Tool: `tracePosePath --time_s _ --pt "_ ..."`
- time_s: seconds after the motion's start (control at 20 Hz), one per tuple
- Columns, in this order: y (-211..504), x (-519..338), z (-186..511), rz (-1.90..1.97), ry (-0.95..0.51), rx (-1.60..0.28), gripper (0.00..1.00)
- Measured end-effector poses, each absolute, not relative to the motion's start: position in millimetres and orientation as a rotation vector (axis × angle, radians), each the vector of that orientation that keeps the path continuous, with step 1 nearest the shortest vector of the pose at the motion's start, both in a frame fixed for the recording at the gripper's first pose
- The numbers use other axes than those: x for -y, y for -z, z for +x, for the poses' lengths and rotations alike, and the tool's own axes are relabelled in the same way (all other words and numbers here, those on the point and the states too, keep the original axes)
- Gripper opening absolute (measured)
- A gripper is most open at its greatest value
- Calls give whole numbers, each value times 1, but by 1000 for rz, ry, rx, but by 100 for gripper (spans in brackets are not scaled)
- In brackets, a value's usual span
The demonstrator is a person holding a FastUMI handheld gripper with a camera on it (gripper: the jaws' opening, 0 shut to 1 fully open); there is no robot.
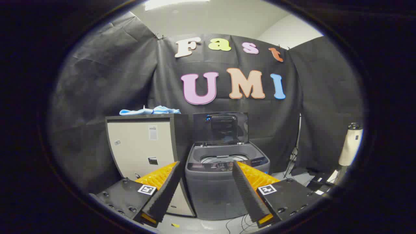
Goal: Put the clothes into the washing machine and then close the washing machine lid.
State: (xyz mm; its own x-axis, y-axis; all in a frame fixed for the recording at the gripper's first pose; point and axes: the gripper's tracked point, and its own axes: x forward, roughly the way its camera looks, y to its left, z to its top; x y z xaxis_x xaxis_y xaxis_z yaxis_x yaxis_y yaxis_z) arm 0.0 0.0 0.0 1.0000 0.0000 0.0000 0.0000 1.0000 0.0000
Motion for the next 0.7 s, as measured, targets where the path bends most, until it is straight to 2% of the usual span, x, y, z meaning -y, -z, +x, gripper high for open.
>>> tracePosePath --time_s 0.7 --pt "-1 -17 12 -10 -4 0 97"
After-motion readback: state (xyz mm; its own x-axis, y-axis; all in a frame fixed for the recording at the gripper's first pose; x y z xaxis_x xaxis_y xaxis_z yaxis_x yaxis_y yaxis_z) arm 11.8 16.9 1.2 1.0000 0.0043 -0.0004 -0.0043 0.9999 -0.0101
